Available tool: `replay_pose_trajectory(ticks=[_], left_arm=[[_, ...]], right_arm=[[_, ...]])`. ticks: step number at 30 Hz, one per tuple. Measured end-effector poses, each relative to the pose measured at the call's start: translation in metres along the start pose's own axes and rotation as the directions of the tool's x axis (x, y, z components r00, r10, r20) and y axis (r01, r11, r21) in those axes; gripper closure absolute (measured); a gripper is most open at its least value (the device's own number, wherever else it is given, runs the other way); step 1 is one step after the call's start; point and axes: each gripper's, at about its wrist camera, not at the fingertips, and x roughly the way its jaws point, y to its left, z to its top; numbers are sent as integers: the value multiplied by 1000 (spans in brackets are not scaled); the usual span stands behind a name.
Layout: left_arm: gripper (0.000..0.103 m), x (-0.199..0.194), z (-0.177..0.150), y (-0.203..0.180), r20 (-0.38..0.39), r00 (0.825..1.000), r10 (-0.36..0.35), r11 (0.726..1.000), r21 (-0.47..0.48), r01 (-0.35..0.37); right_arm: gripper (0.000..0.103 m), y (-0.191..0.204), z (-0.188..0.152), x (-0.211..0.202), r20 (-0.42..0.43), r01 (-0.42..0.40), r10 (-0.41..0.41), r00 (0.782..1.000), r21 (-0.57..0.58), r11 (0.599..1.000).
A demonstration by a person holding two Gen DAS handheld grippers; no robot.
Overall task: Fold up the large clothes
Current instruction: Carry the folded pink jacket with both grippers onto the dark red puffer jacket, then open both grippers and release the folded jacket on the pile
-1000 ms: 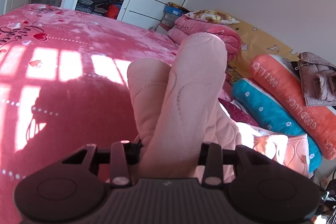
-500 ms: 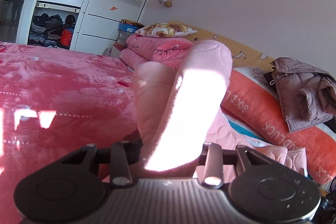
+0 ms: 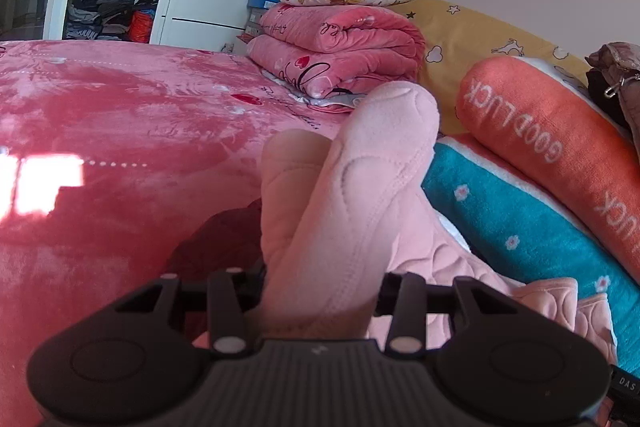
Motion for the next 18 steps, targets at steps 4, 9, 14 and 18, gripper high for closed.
replay_pose_trajectory(ticks=[4, 9, 14, 18], left_arm=[[45, 2, 1, 1, 3, 1000, 31, 999, 18, -31], [30, -21, 10, 7, 60, 995, 85, 994, 62, -88], [20, -70, -5, 8, 85, 991, 106, 979, 166, -119], [9, -120, -39, 3, 102, 987, 125, 957, 249, -147]], right_arm=[[24, 6, -3, -4, 23, 42, -41, 999, -26, 999], [18, 5, -5, -23, 103, 84, -78, 992, -51, 995], [9, 23, -20, -66, 164, 103, -85, 983, -107, 989], [2, 37, -42, -101, 157, 101, -79, 984, -137, 985]])
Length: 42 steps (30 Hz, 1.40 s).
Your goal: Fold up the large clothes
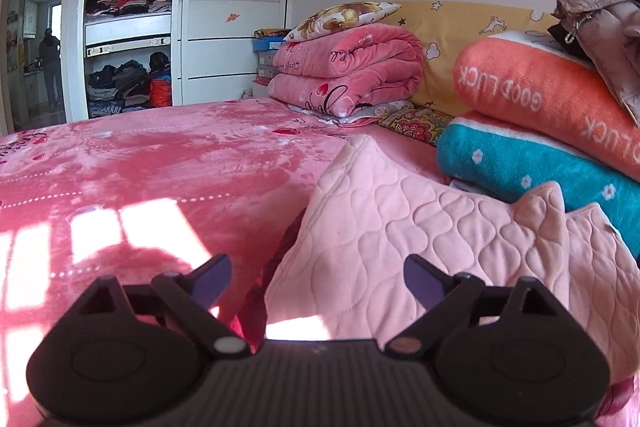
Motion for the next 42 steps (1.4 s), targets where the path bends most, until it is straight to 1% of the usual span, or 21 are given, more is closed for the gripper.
replay_pose_trajectory(ticks=[1, 2, 4, 5, 8, 11, 13, 15, 18, 22, 25, 29, 32, 37, 42], left_arm=[[8, -14, -7, -1, 2, 1000, 4, 1000, 12, -4], [5, -28, -15, -3, -1, 1000, 10, 1000, 20, -10], [3, -59, -29, -8, -1, 1000, 24, 999, 31, -24], [1, -70, -34, -10, 5, 999, 32, 999, 34, -32], [1, -109, -48, -16, 8, 999, 54, 998, 35, -54], [1, -147, -60, -20, 11, 997, 75, 997, 12, -75], [1, -169, -66, -23, 10, 997, 76, 997, 11, -76], [1, -195, -72, -28, 10, 995, 101, 995, 6, -101], [1, -225, -80, -31, 16, 993, 115, 993, -9, -115], [1, -262, -89, -32, 6, 989, 147, 989, -25, -146], [1, -283, -95, -29, -2, 985, 170, 984, -45, -170], [1, -302, -101, -26, -9, 980, 201, 978, -50, -201], [1, -313, -103, -23, -19, 978, 209, 976, -58, -209], [1, -328, -103, -20, -13, 978, 207, 975, -75, -207], [1, -338, -103, -16, -11, 977, 215, 973, -85, -215]], right_arm=[[2, 3, -7, -9, -12, -8, 8, 1000, 1, 1000], [2, 1, -16, -11, -28, -14, 14, 1000, 2, 1000], [2, 7, -28, -29, -54, -19, 19, 998, 0, 1000], [2, 15, -35, -46, -67, -26, 25, 997, -9, 1000], [2, 28, -53, -82, -108, -30, 27, 994, -33, 999], [1, 37, -68, -114, -140, -39, 28, 990, -79, 996], [1, 41, -72, -136, -155, -38, 23, 988, -94, 995], [1, 43, -75, -154, -176, -43, 25, 984, -99, 994], [1, 50, -77, -182, -184, -51, 28, 983, -117, 992], [0, 63, -74, -204, -194, -78, 50, 980, -141, 987], [0, 81, -74, -226, -186, -108, 74, 980, -179, 978], [0, 104, -76, -254, -168, -141, 103, 980, -231, 963], [0, 116, -78, -265, -162, -153, 113, 980, -265, 952], [0, 124, -78, -271, -165, -161, 116, 979, -294, 942], [0, 124, -77, -269, -156, -164, 120, 980, -306, 938]])
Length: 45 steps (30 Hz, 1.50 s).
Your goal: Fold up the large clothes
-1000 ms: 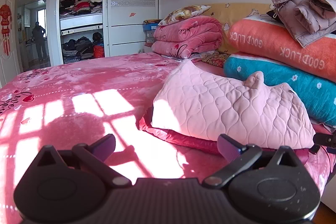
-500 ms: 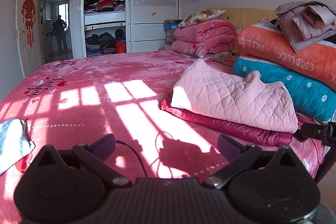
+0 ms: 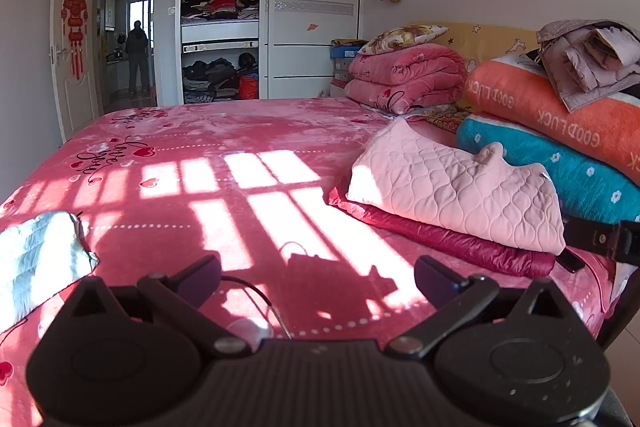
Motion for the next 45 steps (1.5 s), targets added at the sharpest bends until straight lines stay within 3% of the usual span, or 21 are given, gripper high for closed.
replay_pose_trajectory(ticks=[45], left_arm=[[1, -2, -3, -17, -34, 999, -17, 999, 32, 18]], right_arm=[[0, -8, -15, 2, -21, 65, -65, 998, 20, 998]])
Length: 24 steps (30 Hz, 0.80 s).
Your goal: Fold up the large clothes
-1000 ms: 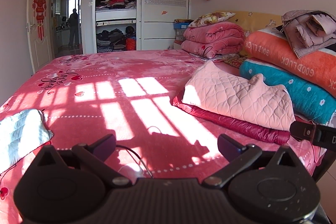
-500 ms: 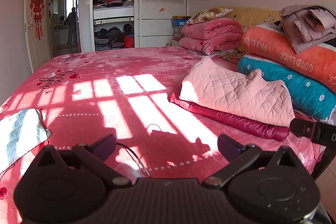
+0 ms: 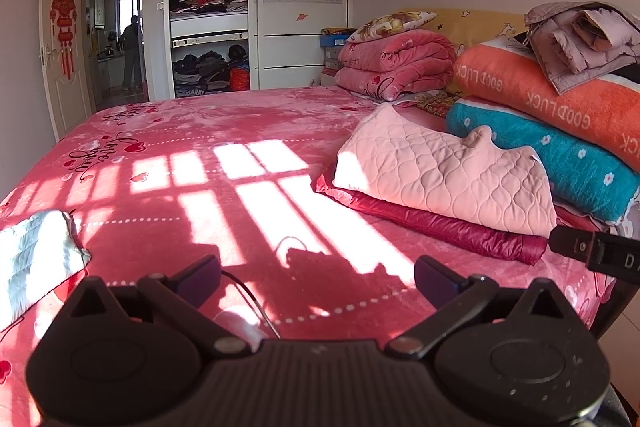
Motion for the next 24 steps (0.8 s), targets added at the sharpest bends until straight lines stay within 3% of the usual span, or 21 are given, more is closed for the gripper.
replay_pose_trajectory(ticks=[24], left_arm=[[1, 5, 1, -6, 25, 997, -76, 996, -38, 77]], right_arm=[[0, 2, -3, -3, 23, 43, -43, 999, -6, 999]])
